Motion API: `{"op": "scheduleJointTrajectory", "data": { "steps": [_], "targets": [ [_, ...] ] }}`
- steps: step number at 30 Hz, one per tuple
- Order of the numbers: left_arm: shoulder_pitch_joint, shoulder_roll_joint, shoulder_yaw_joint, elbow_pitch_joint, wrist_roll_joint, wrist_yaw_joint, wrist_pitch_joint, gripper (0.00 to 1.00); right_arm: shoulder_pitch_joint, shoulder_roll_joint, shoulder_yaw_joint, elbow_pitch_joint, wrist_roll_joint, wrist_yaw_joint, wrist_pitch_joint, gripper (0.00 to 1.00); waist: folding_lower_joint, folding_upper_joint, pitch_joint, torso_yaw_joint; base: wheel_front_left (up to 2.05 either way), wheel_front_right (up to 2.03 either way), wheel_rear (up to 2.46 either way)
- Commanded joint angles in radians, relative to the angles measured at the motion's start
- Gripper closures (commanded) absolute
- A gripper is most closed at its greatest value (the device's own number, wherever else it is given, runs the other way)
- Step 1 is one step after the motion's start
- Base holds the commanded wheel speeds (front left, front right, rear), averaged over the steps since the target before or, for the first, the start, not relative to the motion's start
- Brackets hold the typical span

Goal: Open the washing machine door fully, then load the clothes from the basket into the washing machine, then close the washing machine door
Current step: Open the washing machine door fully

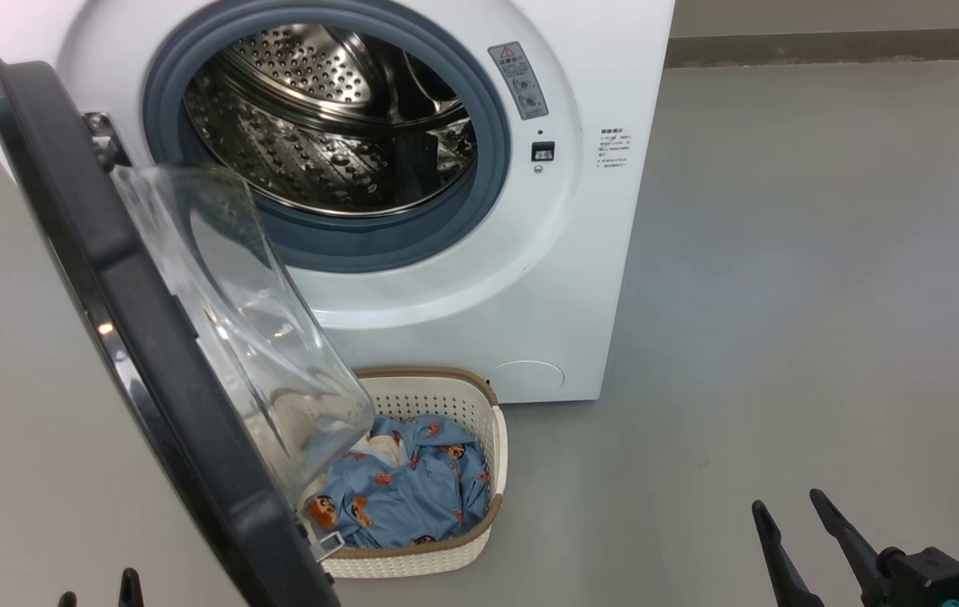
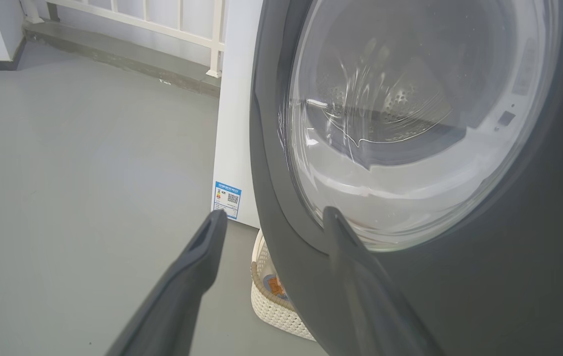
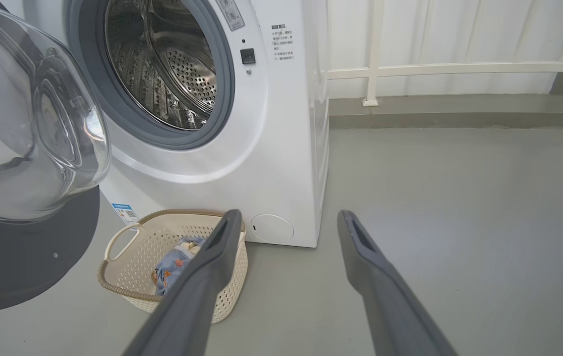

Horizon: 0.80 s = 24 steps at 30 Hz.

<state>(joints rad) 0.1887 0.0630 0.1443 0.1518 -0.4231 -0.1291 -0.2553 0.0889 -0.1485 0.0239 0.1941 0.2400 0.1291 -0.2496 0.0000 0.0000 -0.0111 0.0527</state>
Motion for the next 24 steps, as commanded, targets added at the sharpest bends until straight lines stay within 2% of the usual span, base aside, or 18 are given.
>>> {"op": "scheduleJointTrajectory", "data": {
  "steps": [1,24],
  "targets": [
    [-0.02,0.012,0.035,-0.028,0.015,-0.002,-0.006,0.0,-0.006,-0.009,0.023,-0.019,-0.003,0.002,-0.012,0.0,0.0,0.0,0.0,0.001,0.0,0.0,0.0],
    [-0.021,0.016,0.04,-0.029,0.019,-0.002,-0.006,0.0,-0.007,-0.002,0.026,0.003,-0.003,0.002,-0.012,0.0,0.0,0.0,-0.002,0.002,0.0,0.0,0.0]
  ]
}}
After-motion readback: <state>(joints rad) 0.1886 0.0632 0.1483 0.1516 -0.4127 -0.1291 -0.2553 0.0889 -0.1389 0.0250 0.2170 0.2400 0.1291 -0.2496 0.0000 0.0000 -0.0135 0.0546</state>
